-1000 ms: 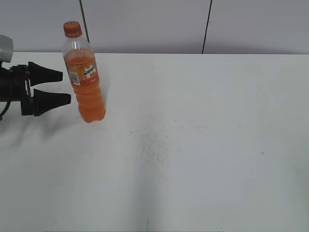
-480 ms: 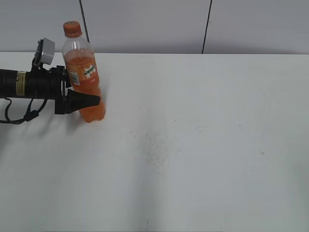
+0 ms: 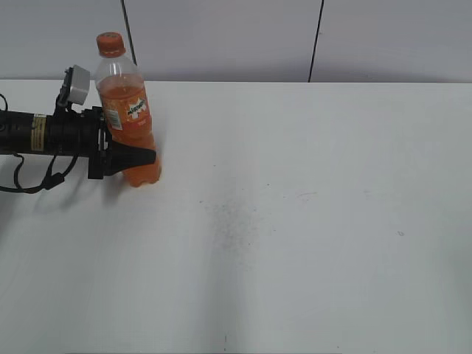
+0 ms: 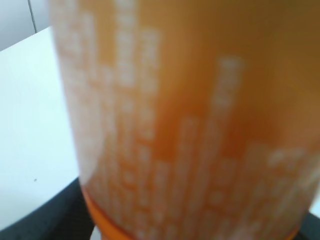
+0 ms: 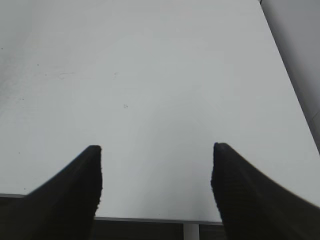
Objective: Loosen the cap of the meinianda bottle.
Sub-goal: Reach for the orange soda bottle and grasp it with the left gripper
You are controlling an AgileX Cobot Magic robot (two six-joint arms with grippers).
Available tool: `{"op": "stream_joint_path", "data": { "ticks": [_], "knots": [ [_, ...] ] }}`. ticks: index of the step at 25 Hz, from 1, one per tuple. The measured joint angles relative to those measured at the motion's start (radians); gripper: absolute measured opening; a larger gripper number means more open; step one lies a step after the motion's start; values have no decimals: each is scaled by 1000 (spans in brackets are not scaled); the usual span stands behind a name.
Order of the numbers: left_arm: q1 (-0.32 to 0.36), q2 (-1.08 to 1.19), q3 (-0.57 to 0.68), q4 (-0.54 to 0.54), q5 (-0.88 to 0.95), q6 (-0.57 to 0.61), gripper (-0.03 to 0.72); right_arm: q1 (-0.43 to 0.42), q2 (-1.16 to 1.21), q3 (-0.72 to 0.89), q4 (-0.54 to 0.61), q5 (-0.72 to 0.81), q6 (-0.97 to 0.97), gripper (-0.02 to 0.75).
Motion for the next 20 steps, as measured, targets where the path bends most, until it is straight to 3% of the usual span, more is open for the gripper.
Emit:
{"op": "stream_joint_path", "data": {
  "ticks": [7, 12, 20],
  "knots": [
    [0, 8, -5, 6, 1, -1, 484, 0, 0, 0, 0, 0, 0, 514],
    [0, 8, -5, 14, -5, -1, 411, 0, 0, 0, 0, 0, 0, 514],
    [-20, -14, 15, 13, 20, -5, 411, 0, 0, 0, 0, 0, 0, 514]
  ]
}}
